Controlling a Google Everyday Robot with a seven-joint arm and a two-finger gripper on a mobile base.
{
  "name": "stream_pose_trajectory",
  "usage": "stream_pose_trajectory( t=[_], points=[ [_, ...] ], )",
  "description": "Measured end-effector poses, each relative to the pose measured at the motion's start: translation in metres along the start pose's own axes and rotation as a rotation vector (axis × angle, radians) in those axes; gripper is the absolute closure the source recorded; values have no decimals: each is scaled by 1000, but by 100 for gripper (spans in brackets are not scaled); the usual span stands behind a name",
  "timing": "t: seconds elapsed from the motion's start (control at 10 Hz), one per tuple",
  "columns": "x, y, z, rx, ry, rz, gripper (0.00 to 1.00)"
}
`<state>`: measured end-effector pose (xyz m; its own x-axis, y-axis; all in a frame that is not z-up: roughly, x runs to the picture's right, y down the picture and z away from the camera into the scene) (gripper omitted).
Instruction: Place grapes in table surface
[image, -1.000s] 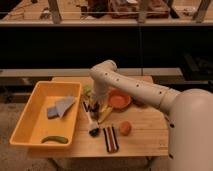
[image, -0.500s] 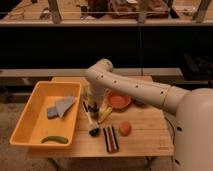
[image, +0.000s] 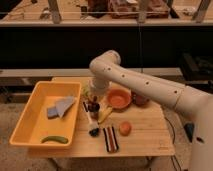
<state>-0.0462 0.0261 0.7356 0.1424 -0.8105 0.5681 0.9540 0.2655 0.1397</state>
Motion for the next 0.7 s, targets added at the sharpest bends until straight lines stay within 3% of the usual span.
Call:
stream_pose_trajectory(
  t=[0.2,0.4,0.7],
  points=[
    [8,1,-34,25,28,18,100],
    [12,18,-75,33,77,57,100],
    [3,72,-117,36,115,229,100]
  ],
)
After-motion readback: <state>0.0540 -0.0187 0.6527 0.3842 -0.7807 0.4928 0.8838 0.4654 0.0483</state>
